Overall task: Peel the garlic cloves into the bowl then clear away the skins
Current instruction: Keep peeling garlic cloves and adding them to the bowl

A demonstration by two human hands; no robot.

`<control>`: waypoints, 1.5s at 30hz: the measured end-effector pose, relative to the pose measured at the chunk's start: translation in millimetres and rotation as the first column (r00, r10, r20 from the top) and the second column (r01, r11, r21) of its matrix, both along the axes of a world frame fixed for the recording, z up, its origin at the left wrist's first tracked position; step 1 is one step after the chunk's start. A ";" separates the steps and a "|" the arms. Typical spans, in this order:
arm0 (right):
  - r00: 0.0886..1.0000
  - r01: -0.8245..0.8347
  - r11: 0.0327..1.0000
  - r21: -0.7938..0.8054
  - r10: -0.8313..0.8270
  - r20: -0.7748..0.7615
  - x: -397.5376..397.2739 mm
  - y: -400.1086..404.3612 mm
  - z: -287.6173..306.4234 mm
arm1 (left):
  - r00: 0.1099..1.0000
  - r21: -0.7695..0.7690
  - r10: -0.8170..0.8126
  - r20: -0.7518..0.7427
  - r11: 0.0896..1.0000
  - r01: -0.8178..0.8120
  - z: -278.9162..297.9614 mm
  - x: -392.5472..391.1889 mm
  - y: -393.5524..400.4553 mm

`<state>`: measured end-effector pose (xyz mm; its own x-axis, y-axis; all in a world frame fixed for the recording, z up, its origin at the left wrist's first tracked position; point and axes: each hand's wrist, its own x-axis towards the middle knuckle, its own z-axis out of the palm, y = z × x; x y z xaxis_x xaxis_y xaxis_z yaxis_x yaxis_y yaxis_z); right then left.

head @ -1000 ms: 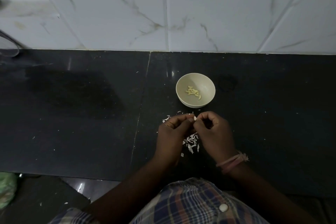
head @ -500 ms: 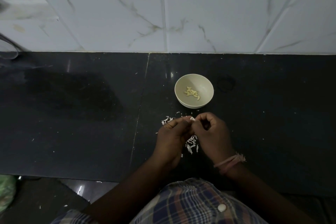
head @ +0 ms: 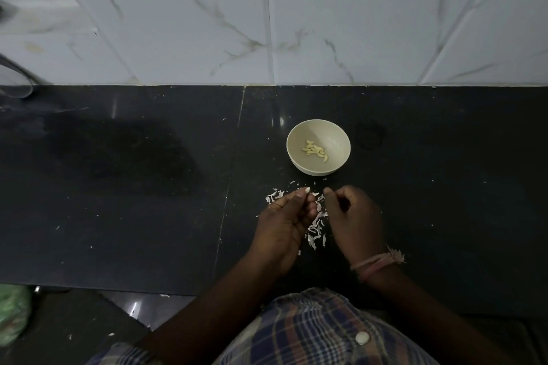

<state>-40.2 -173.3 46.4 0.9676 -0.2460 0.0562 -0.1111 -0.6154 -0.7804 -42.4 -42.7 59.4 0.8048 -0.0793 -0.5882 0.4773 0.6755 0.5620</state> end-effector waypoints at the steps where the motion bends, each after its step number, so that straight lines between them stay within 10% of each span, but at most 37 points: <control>1: 1.000 -0.011 1.000 0.029 0.010 0.009 -0.8 -0.5 1.2 | 1.000 0.005 -0.003 0.002 1.000 0.003 0.5 0.1 0.0; 11: 0.965 -0.167 0.986 0.003 0.163 0.204 2.7 -1.9 8.8 | 0.999 0.077 -0.021 0.048 0.997 0.018 -4.4 0.4 -2.1; 23: 0.982 -0.162 0.980 0.115 0.148 0.116 8.7 -0.2 11.4 | 0.965 0.414 -0.141 0.220 0.909 0.038 -11.0 1.4 -0.4; 29: 0.996 -0.040 0.887 0.459 0.072 -0.053 10.9 1.2 13.4 | 0.977 0.357 -0.120 0.175 0.933 0.051 -7.9 5.0 -4.8; 45: 0.991 0.054 0.873 0.484 0.014 -0.136 20.4 2.2 6.8 | 0.977 0.379 -0.129 0.169 0.924 0.057 -6.3 16.7 -10.6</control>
<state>-19.8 -171.1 53.3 0.9523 -0.2288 -0.2019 -0.2411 -0.1588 -0.9574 -25.7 -53.3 53.1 0.9026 0.0347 -0.4290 0.3892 0.3595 0.8481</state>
